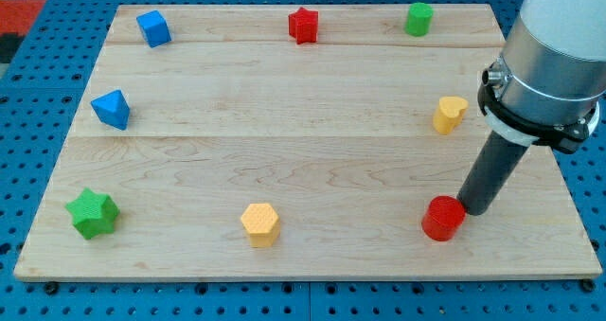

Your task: Slightly move robot arm to the right side of red circle

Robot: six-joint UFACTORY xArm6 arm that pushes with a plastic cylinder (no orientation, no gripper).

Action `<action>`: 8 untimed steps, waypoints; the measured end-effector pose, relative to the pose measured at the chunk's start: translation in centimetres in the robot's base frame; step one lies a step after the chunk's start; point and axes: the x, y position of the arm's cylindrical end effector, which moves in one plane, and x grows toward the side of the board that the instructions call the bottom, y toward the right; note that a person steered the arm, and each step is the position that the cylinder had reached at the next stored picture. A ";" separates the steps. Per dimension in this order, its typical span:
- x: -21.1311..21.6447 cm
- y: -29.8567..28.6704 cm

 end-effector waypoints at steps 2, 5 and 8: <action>-0.1 0.0; 4.3 2.9; 2.8 2.6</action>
